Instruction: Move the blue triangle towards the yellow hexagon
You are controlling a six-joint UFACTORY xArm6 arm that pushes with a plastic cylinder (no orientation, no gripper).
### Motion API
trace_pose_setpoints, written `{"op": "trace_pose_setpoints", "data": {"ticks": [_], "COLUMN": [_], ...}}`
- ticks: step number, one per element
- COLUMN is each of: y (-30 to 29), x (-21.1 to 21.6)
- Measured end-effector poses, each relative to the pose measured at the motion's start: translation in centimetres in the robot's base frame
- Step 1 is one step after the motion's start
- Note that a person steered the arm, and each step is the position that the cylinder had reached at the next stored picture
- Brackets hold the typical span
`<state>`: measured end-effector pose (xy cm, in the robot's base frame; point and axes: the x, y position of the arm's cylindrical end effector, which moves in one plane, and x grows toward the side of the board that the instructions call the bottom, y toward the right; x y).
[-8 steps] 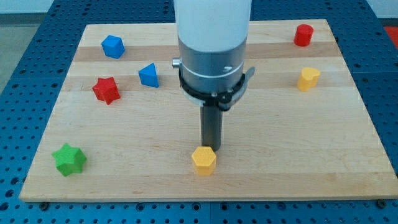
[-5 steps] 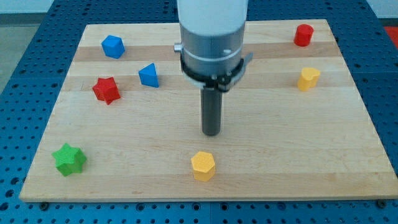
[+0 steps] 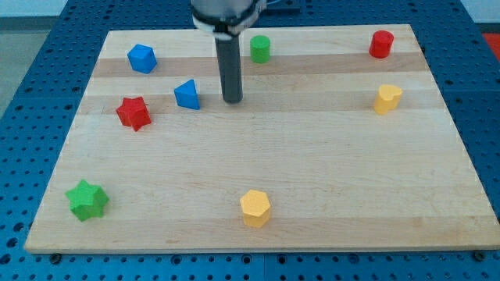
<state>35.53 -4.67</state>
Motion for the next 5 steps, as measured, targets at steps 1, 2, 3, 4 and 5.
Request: {"op": "trace_pose_setpoints", "data": {"ticks": [1, 2, 3, 4, 5], "y": [-1.1, -4.8, -8.1, -8.3, -8.5], "x": [-2.1, -5.1, -5.8, -5.0, -2.0]}}
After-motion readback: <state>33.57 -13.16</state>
